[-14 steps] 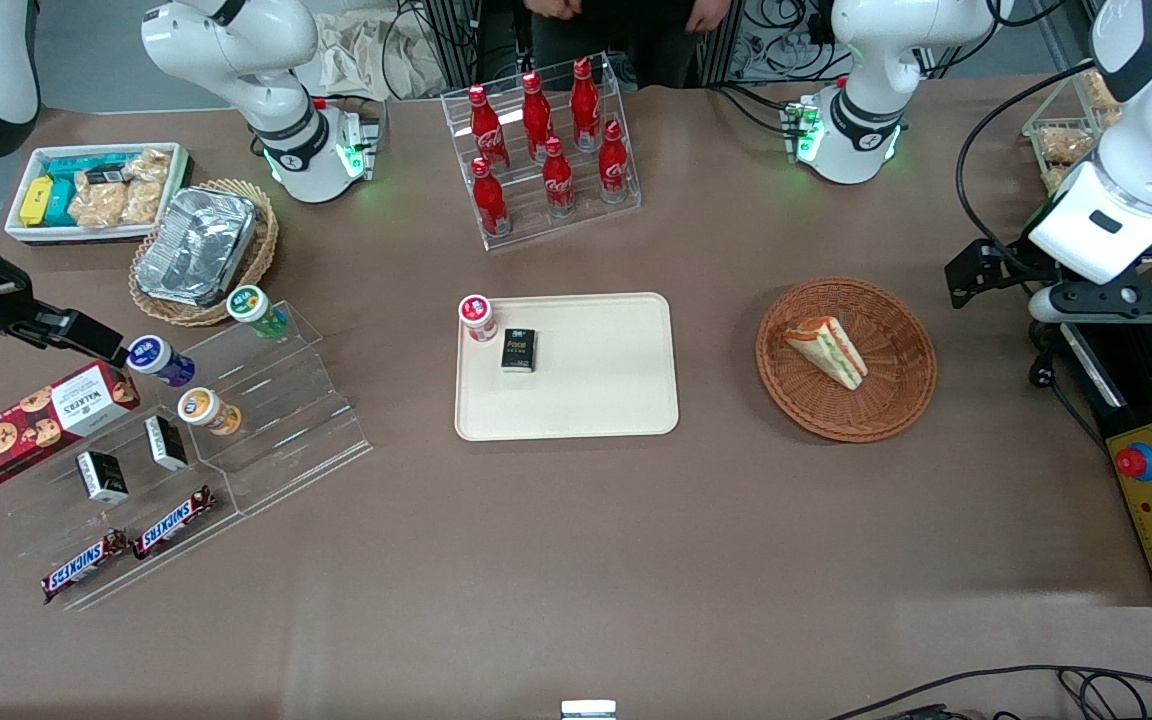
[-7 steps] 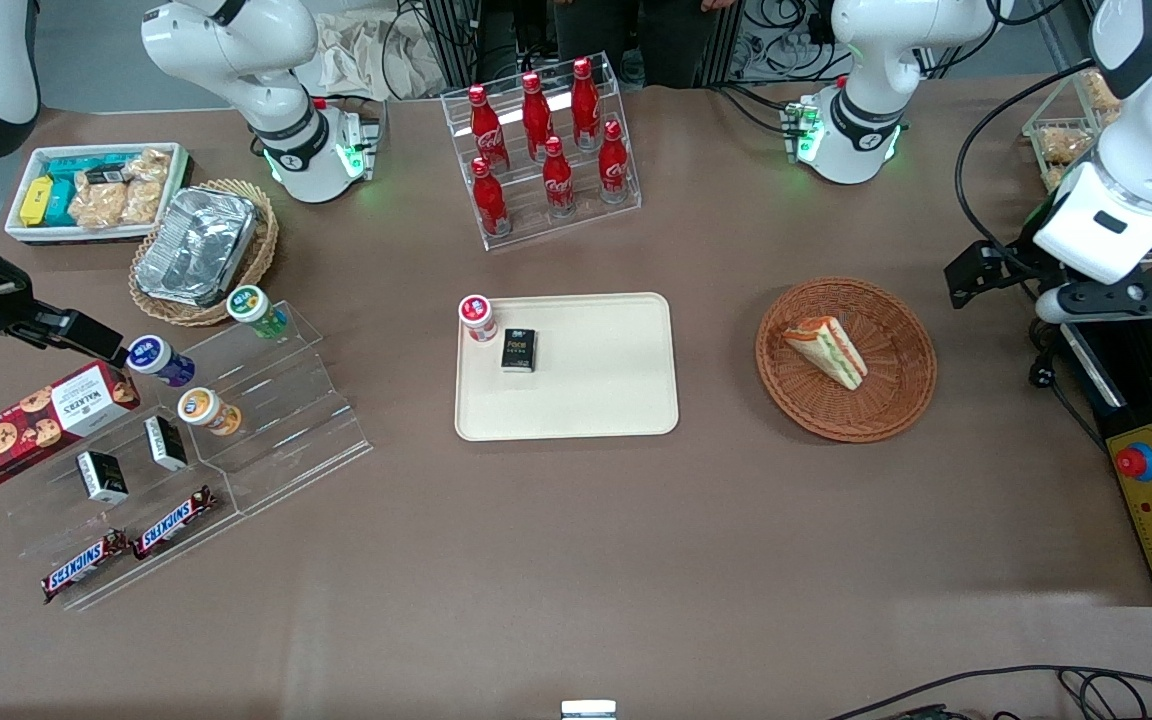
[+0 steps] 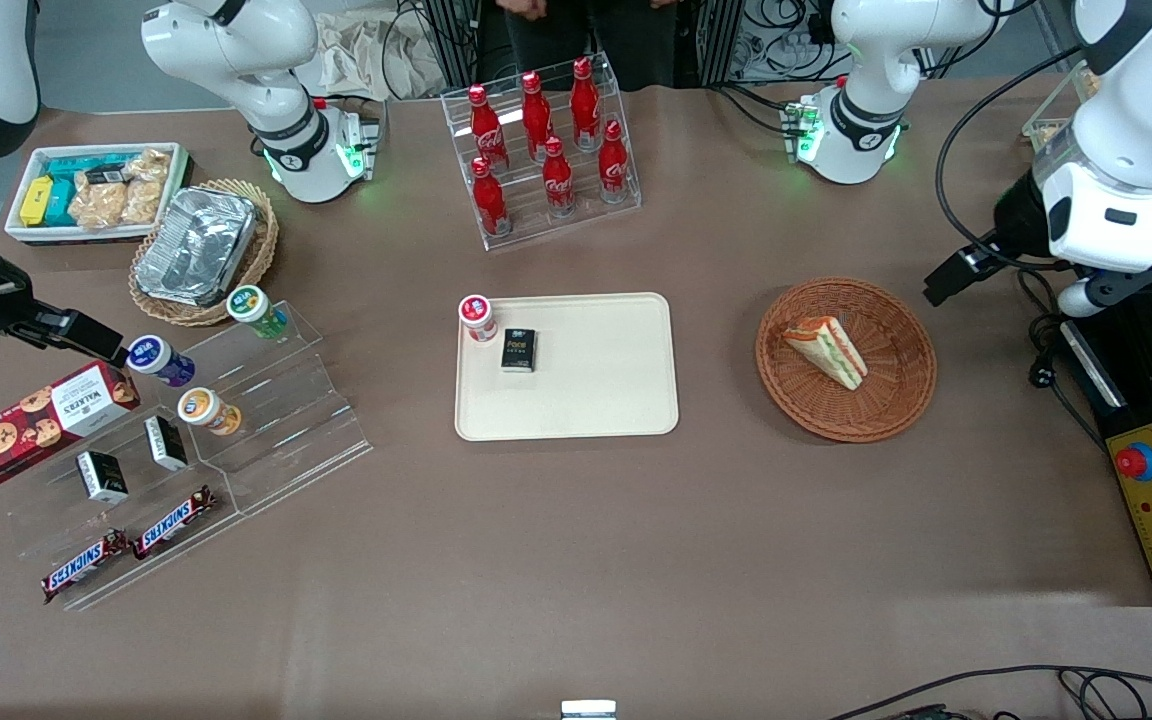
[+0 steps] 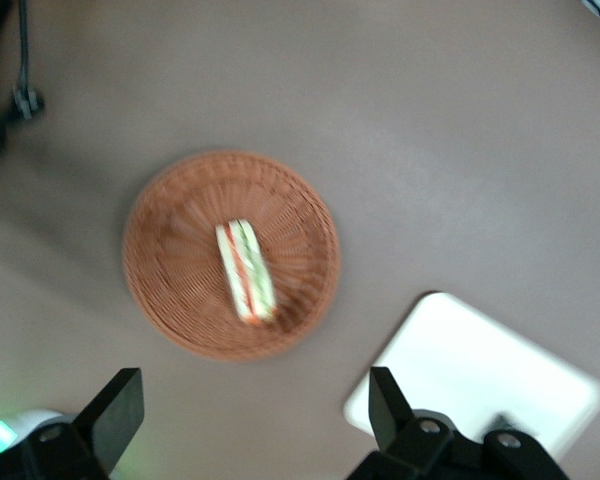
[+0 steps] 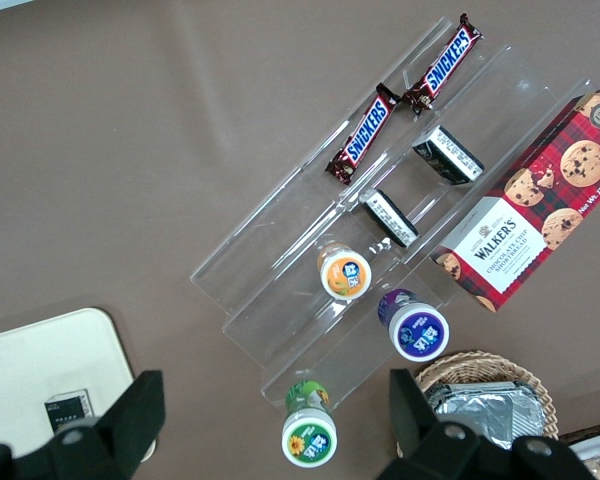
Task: Place sandwich from basket to tray
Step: 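Move the open left gripper down over the sandwich in the wicker basket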
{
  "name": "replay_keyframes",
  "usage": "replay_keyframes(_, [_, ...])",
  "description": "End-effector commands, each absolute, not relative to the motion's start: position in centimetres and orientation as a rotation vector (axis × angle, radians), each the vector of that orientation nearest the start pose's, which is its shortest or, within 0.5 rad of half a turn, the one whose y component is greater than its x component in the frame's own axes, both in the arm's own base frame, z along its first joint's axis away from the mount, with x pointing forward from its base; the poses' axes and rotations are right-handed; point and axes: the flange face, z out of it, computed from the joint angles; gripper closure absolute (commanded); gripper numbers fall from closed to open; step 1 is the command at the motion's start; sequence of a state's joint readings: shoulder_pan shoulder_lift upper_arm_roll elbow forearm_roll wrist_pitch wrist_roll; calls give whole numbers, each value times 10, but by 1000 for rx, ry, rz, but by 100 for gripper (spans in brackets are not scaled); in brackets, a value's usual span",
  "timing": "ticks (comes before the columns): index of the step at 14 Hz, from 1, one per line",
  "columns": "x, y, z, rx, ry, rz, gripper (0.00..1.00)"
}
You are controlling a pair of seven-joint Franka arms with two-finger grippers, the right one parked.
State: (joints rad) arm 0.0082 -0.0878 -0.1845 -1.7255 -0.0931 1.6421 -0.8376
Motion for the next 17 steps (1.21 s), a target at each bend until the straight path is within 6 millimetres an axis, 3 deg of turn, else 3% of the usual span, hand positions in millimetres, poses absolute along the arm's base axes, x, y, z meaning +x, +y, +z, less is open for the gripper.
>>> replay_keyframes(1, [514, -116, 604, -2940, -1296, 99, 0])
replay_keyframes(3, [510, -125, 597, -2865, -1333, 69, 0])
replay_keyframes(7, [499, -134, 554, -2751, -1411, 126, 0])
replay_keyframes(9, [496, -132, 519, -2722, -1417, 159, 0])
replay_keyframes(13, [479, -125, 424, -2648, -1524, 164, 0])
replay_keyframes(17, [463, -129, 359, -2701, -1511, 95, 0])
